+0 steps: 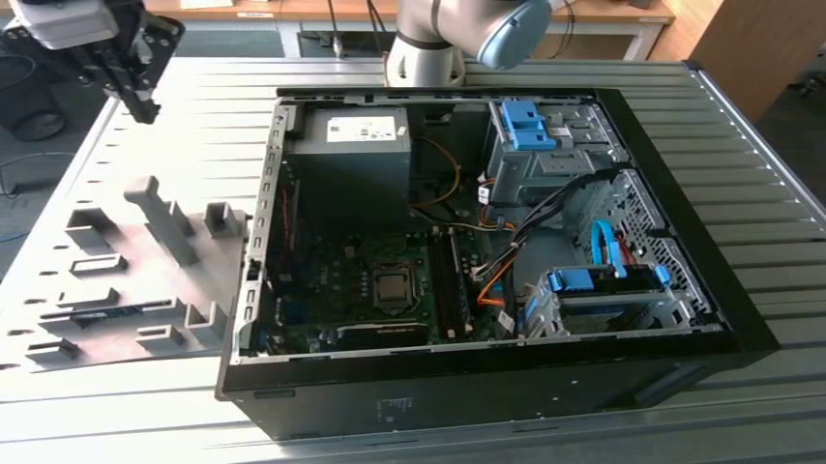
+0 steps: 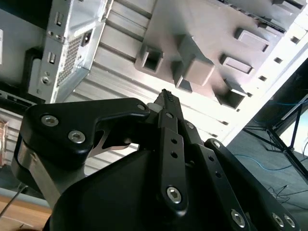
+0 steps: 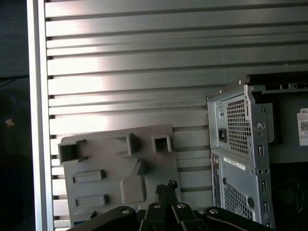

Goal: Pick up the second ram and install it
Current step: 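Reach for the second ram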

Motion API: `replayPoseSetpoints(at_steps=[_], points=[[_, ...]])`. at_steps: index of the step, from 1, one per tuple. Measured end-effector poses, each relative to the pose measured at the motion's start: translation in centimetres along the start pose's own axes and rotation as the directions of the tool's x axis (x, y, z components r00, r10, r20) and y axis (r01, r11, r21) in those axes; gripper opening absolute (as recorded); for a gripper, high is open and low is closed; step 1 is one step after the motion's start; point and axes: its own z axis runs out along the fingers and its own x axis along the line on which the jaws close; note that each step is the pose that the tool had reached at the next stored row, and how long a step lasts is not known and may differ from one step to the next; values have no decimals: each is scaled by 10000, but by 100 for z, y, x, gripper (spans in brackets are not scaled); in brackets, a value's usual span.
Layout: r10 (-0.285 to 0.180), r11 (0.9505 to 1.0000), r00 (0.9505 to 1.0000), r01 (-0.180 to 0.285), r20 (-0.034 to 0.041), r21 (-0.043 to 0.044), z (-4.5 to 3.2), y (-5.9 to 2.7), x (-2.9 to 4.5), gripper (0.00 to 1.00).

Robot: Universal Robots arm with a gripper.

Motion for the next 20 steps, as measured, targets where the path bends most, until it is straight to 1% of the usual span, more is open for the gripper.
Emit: replayPoseSetpoints(at_steps=[5, 17, 20], points=[[1, 10000, 10000, -1, 0, 0, 5, -17, 209, 11], [0, 10000, 10000, 0, 0, 0, 20, -62, 754, 11], [1, 10000, 10000, -1, 0, 0, 23, -71, 867, 11]])
